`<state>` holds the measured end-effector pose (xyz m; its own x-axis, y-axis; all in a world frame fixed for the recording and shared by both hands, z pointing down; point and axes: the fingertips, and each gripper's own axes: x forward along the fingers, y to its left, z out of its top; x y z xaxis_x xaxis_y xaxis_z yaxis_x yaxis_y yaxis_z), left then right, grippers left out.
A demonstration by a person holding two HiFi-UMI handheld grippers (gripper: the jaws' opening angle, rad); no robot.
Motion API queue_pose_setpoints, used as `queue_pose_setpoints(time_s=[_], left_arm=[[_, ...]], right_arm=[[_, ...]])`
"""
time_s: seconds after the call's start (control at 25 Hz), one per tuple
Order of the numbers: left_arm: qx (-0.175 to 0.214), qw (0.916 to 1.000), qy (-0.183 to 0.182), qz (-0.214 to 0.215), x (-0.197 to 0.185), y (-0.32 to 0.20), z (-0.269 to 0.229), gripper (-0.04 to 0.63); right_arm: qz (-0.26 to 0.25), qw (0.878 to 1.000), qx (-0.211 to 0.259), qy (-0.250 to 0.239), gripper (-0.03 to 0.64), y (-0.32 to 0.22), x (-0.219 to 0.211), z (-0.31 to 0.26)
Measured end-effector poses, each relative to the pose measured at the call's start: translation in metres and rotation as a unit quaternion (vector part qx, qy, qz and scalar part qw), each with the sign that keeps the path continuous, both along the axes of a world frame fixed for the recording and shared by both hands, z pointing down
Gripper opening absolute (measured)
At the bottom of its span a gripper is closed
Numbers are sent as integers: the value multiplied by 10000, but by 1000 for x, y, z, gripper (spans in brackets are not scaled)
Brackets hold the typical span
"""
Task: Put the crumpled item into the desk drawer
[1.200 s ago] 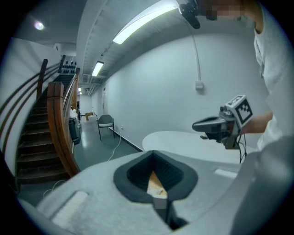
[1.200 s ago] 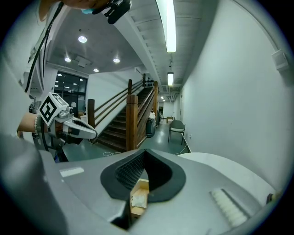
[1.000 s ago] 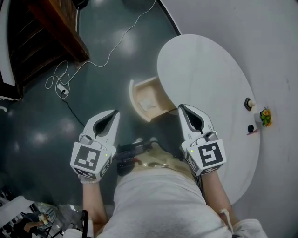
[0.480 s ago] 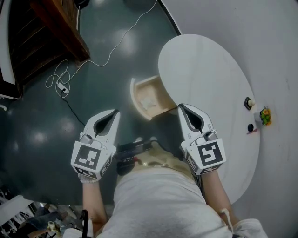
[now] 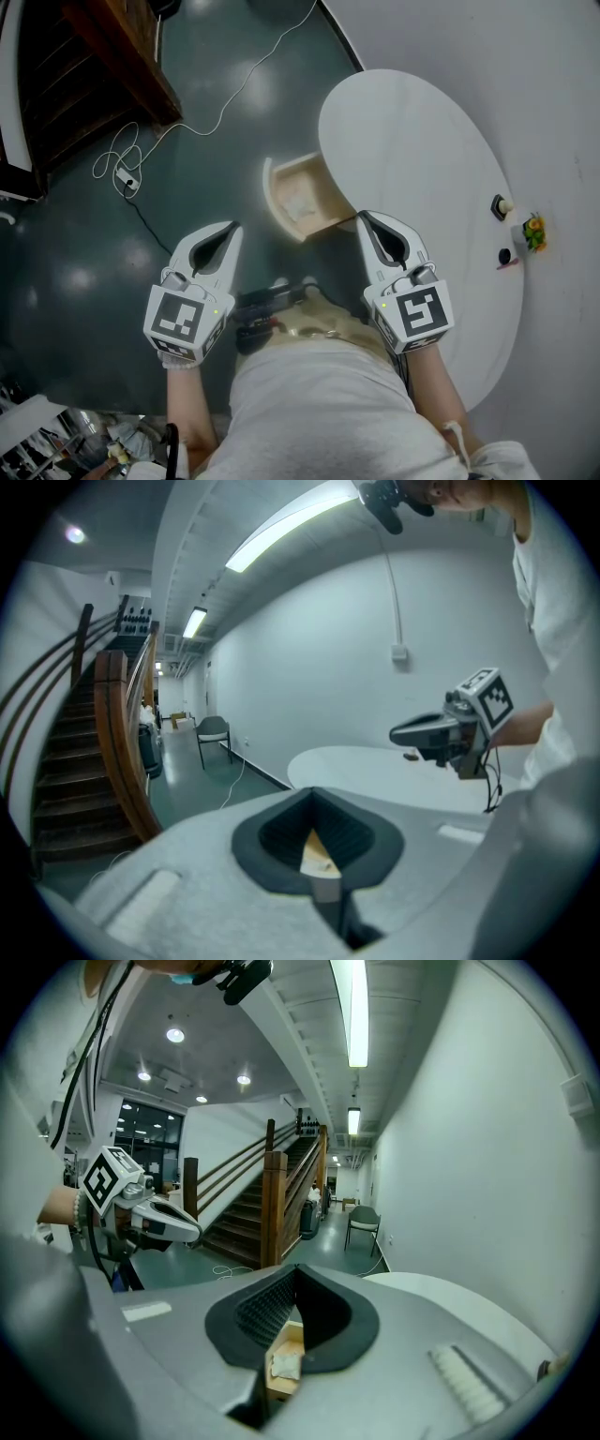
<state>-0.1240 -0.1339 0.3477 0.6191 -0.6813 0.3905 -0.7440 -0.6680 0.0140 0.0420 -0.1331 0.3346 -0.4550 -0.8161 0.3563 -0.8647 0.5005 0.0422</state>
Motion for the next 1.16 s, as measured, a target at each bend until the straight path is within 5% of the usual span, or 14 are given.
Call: queue_pose_setpoints(time_s=[1.16], left_arm=[[-11,10000,-8,33,2,-2,3,-3]], right_arm=[[-93,9999,44,-14,5,2,0,4]])
